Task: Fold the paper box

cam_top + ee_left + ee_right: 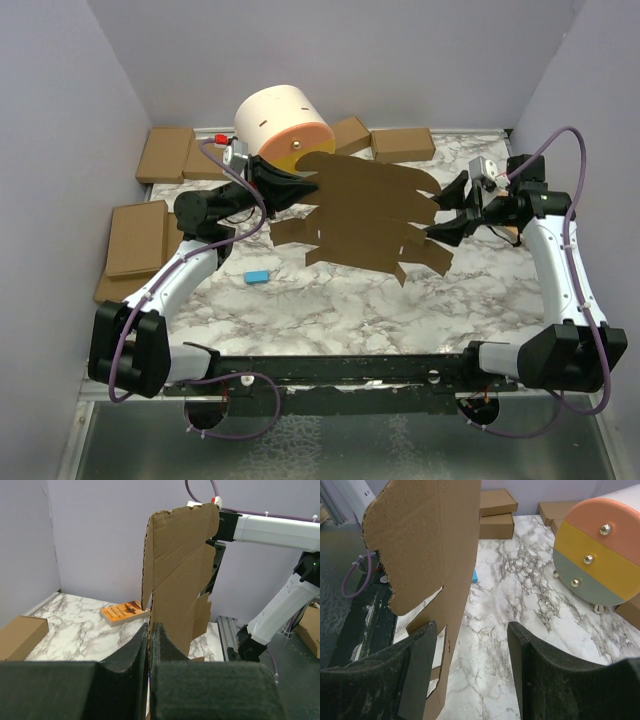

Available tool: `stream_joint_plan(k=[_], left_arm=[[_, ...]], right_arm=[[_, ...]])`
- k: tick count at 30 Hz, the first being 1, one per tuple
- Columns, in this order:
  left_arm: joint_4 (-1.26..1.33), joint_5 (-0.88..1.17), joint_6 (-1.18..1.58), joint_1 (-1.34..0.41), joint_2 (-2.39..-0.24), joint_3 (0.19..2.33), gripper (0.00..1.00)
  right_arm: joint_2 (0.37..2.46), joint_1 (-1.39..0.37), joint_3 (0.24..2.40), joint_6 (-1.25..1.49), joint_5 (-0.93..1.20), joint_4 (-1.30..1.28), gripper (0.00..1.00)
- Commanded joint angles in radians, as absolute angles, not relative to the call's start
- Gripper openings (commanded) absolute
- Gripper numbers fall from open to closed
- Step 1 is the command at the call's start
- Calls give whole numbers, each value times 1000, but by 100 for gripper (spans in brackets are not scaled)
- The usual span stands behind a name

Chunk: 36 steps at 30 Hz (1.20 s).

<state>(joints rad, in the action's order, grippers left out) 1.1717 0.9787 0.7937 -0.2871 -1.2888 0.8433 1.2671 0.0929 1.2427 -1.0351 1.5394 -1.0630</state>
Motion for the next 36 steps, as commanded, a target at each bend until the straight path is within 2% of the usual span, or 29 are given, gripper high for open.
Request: stream_joint_plan(k=[1, 7, 15, 19, 24, 27, 36], left_arm=[[1210, 964, 801, -279, -1293, 876, 0], [1211, 964, 803, -278, -1293, 873, 0], [1265, 964, 842, -279, -1306, 864, 0], [1302, 962, 866, -280, -1316, 856, 0], [1332, 959, 887, -289, -1329, 851, 0], [1337, 956, 889, -294, -1334, 847, 0], [1183, 963, 770, -263, -1306, 848, 0]], right_arm=[[1285, 89, 1283, -1155, 1617, -1197, 60], [1293, 88, 1295, -1200, 1603, -1251, 65], [1306, 56, 1295, -1166, 1603, -1229, 64], [1306, 38, 1279, -1025, 1580, -1107, 62], [1275, 7, 1222, -778, 1525, -854, 54], [1251, -11, 1186, -682, 1518, -758, 54], [1235, -14, 1250, -821, 1419, -926, 58]])
